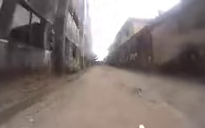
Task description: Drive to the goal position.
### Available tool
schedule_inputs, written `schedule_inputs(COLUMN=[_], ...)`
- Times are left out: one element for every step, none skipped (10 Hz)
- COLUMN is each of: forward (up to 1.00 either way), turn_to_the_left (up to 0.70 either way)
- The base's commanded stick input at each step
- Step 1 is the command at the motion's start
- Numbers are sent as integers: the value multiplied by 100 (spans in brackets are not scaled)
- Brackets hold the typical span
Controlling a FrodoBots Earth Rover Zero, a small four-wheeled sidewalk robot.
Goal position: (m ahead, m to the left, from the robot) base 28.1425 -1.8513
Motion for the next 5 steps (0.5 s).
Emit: schedule_inputs(forward=[100,100,100,100,100], turn_to_the_left=[0,0,0,0,0])
